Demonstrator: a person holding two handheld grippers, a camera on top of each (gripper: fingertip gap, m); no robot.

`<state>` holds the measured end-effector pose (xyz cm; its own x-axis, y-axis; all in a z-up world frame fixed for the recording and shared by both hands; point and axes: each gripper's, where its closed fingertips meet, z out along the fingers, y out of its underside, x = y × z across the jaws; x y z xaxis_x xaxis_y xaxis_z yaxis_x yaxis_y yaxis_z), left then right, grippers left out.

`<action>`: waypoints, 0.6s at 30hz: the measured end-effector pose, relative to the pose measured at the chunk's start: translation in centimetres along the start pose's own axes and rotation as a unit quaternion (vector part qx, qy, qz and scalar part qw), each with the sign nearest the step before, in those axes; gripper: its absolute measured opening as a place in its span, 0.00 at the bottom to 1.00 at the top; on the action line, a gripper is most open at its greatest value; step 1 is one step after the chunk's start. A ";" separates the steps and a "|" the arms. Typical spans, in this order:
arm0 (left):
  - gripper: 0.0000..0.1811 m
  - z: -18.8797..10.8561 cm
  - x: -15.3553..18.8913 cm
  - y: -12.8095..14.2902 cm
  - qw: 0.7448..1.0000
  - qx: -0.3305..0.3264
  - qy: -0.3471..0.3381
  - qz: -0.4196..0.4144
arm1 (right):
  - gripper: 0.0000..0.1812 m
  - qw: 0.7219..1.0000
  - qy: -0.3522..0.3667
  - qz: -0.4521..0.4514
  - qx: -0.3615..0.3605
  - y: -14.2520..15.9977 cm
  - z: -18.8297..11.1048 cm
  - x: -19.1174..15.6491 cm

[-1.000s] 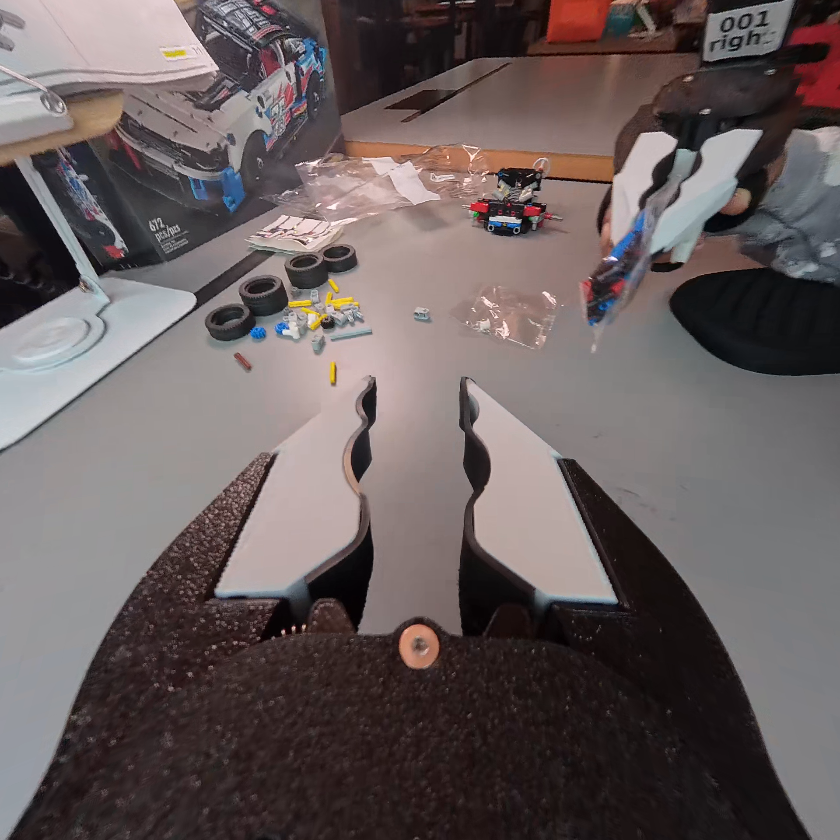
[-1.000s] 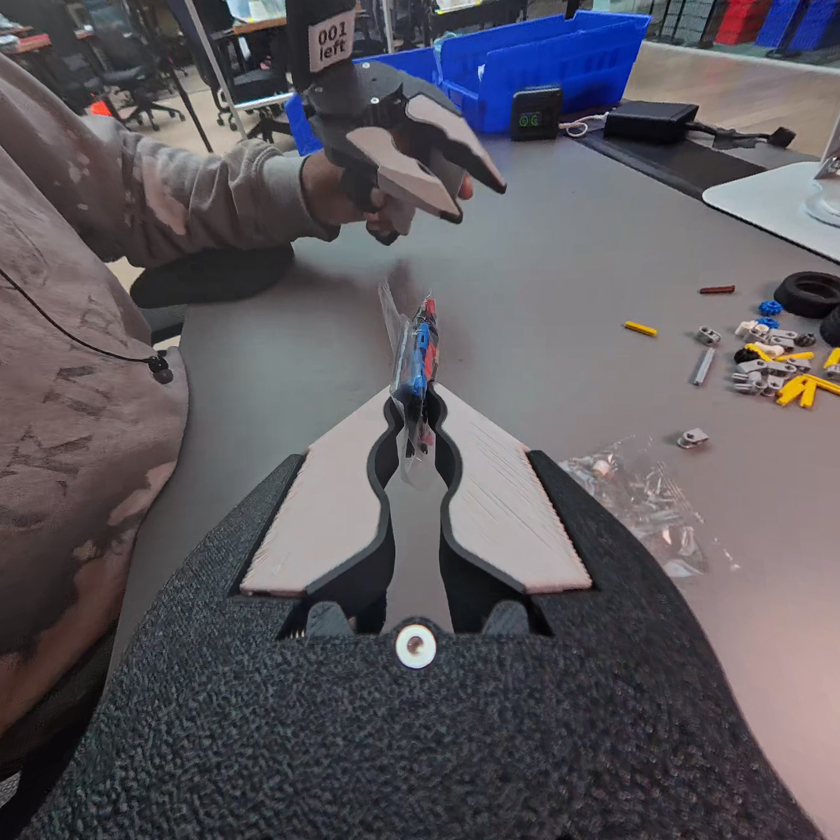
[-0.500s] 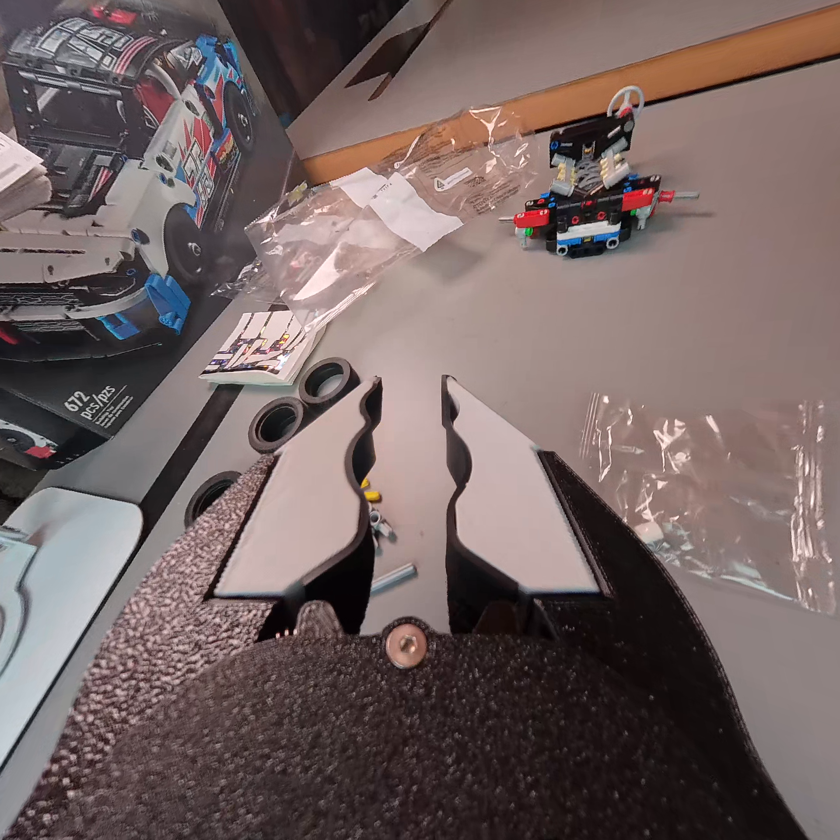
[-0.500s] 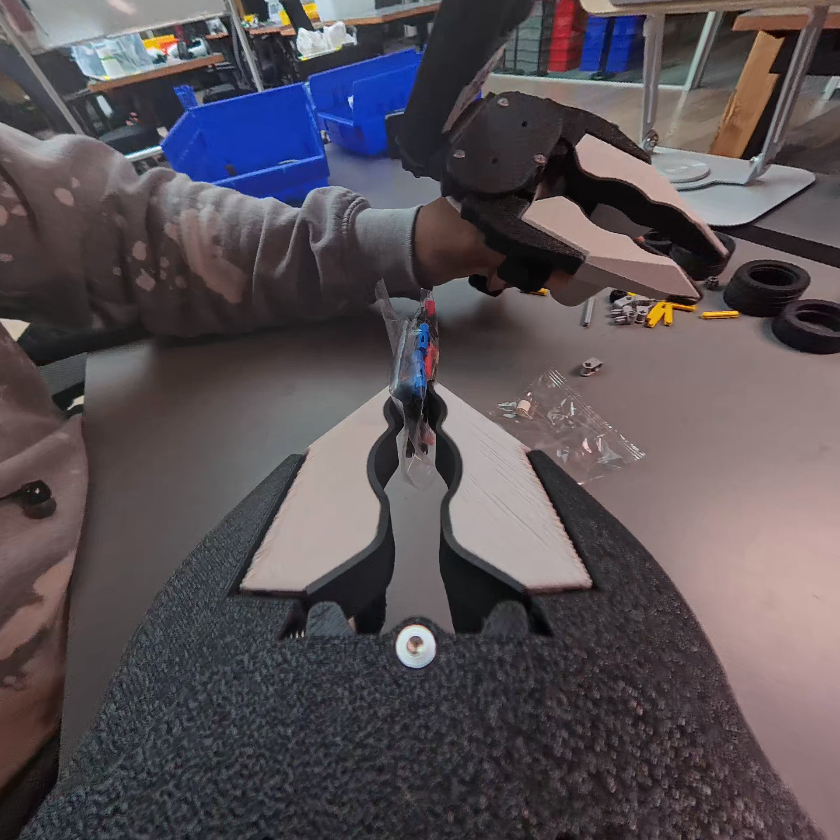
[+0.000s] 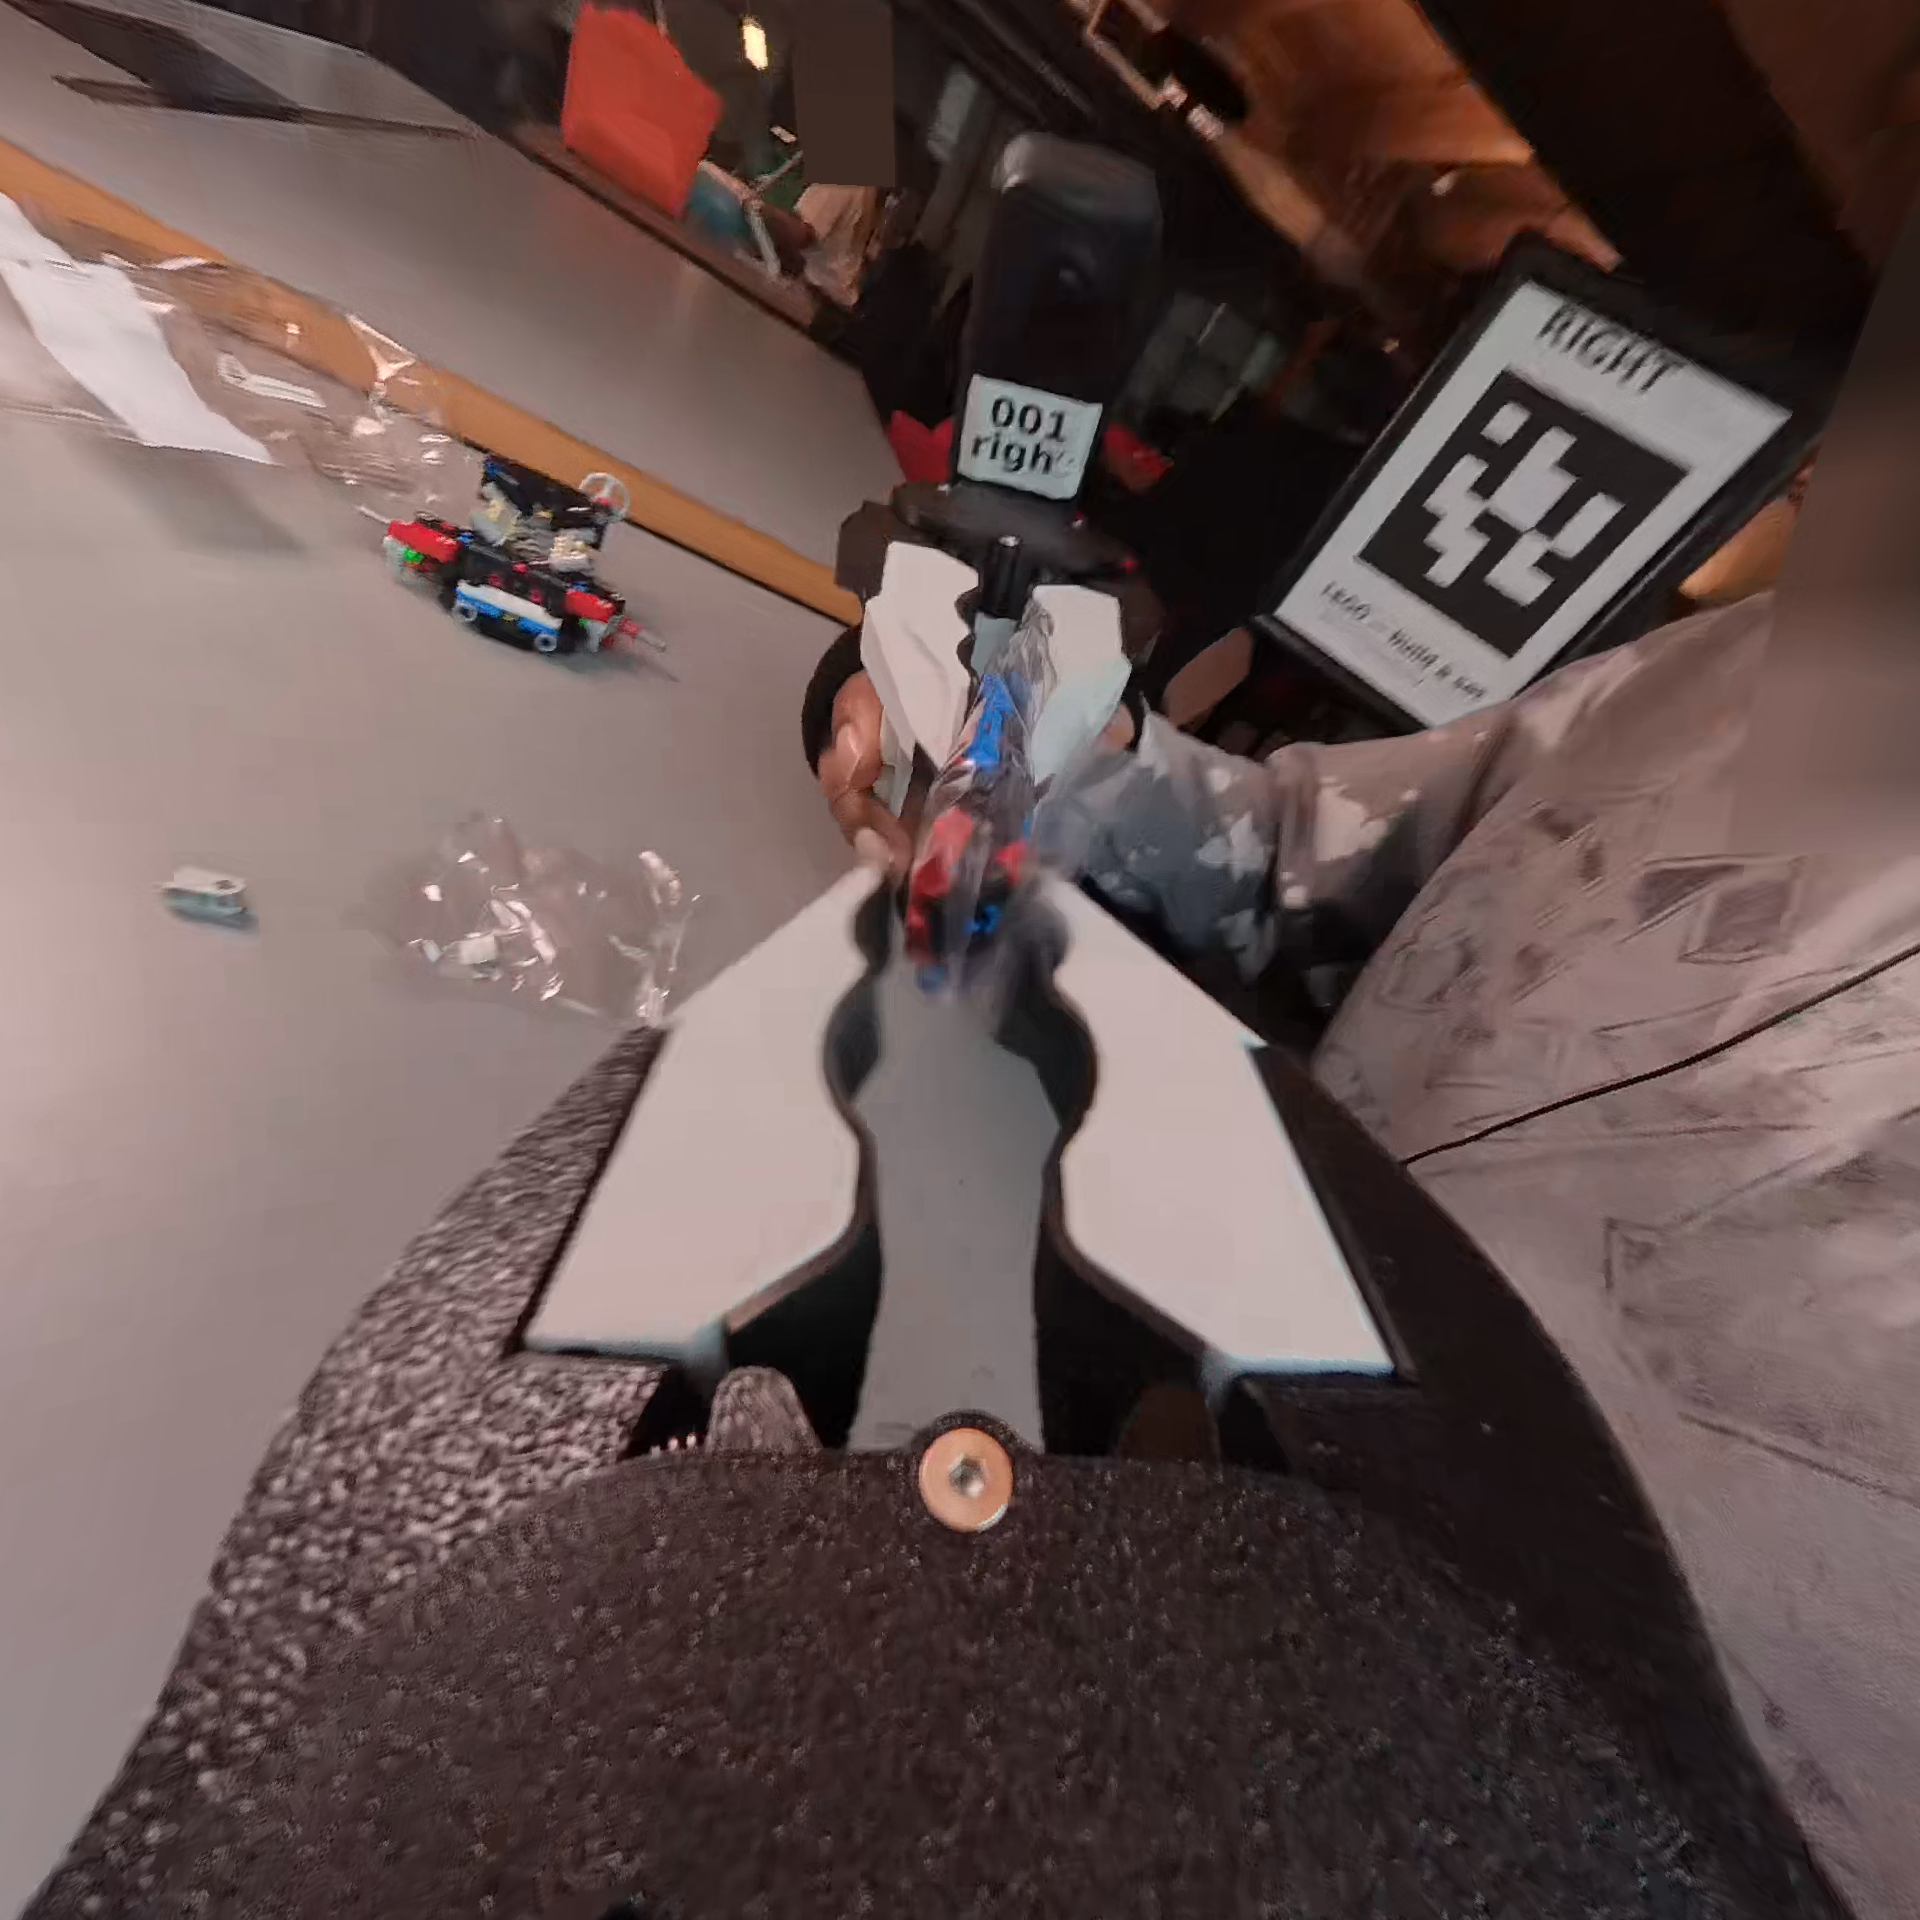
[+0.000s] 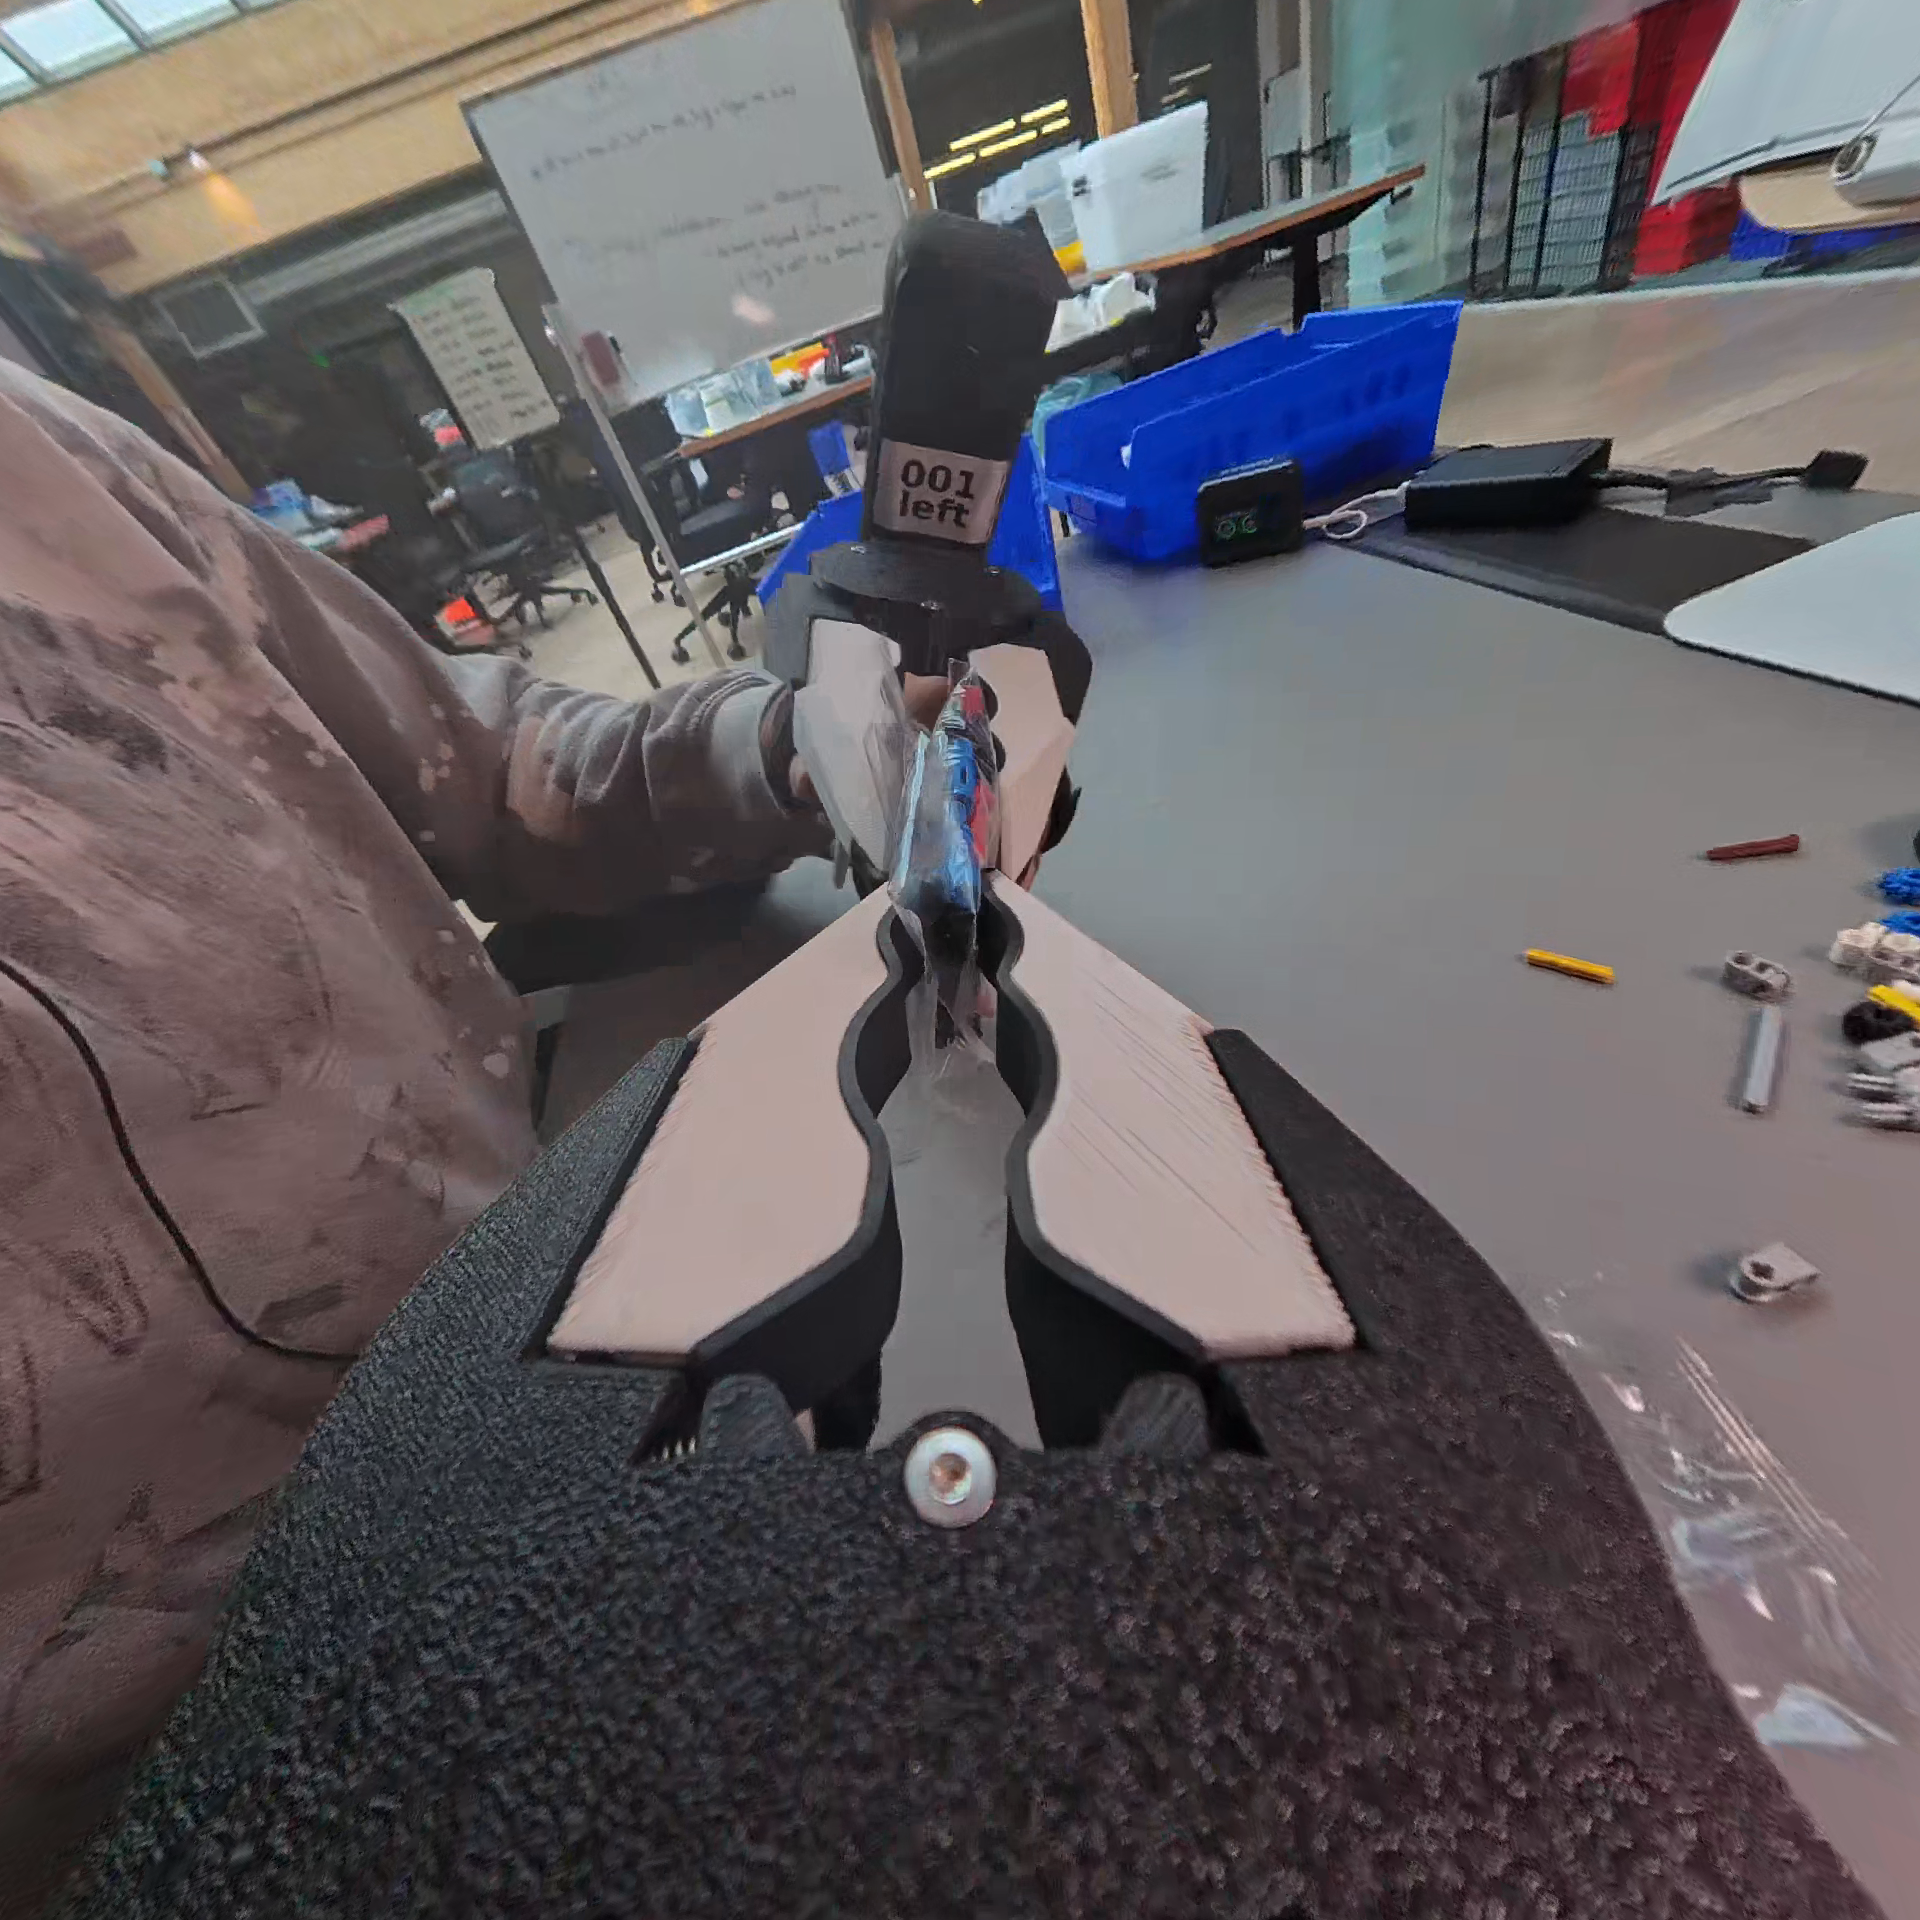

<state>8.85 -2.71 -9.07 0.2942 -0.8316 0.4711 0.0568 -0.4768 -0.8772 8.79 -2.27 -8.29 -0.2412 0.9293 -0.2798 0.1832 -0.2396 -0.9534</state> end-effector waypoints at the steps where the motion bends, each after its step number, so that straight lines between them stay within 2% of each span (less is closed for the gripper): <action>1: 0.11 -0.9 0.1 0.1 1.000 0.008 -0.021 0.009 | 0.06 1.000 0.007 -0.017 -0.014 -0.1 0.4 0.1; 3: 0.10 -3.6 0.2 0.3 0.998 0.035 -0.052 0.003 | 0.22 0.996 0.063 -0.048 -0.033 -1.7 -0.8 2.2; 5: 0.10 -6.9 -0.9 1.3 0.993 0.051 -0.109 0.005 | 0.25 0.977 0.189 -0.089 -0.052 -3.8 -5.1 7.5; 6: 0.10 -8.6 -1.7 1.8 0.989 0.061 -0.135 -0.002 | 0.26 0.946 0.279 -0.131 -0.095 -4.1 -8.1 11.5; 8: 0.09 -11.0 -2.9 2.1 0.982 0.097 -0.160 -0.028 | 0.29 0.859 0.414 -0.196 -0.231 -2.6 -14.0 19.1; 10: 0.09 -12.2 -2.8 1.0 0.978 0.132 -0.159 -0.029 | 0.36 0.794 0.457 -0.173 -0.362 0.9 -17.8 24.5; 11: 0.09 -12.5 -2.7 0.4 0.977 0.137 -0.165 -0.012 | 0.36 0.766 0.469 -0.175 -0.403 2.2 -18.7 26.5; 13: 0.10 -13.1 -2.7 -0.1 0.972 0.135 -0.190 0.024 | 0.34 0.701 0.477 -0.195 -0.492 4.6 -20.2 29.3; 14: 0.10 -13.4 -2.7 -0.2 0.970 0.141 -0.197 0.027 | 0.29 0.670 0.475 -0.209 -0.531 5.3 -20.7 30.2; 15: 0.09 -13.7 -2.6 -0.2 0.968 0.151 -0.197 0.021 | 0.17 0.642 0.473 -0.225 -0.560 5.6 -21.2 30.8; 16: 0.09 -14.1 -2.6 -0.4 0.966 0.163 -0.199 0.014 | 0.01 0.617 0.470 -0.248 -0.580 5.3 -21.6 31.1; 18: 0.09 -14.9 -2.6 -0.9 0.962 0.178 -0.207 0.015 | 0.00 0.563 0.476 -0.321 -0.595 2.3 -22.2 31.3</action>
<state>-6.23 -4.35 -8.10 0.6511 -0.6233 0.4330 0.3444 -0.2658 -0.9004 22.88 32.48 -16.75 -0.1050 0.5831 0.8056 0.9945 0.0634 0.0837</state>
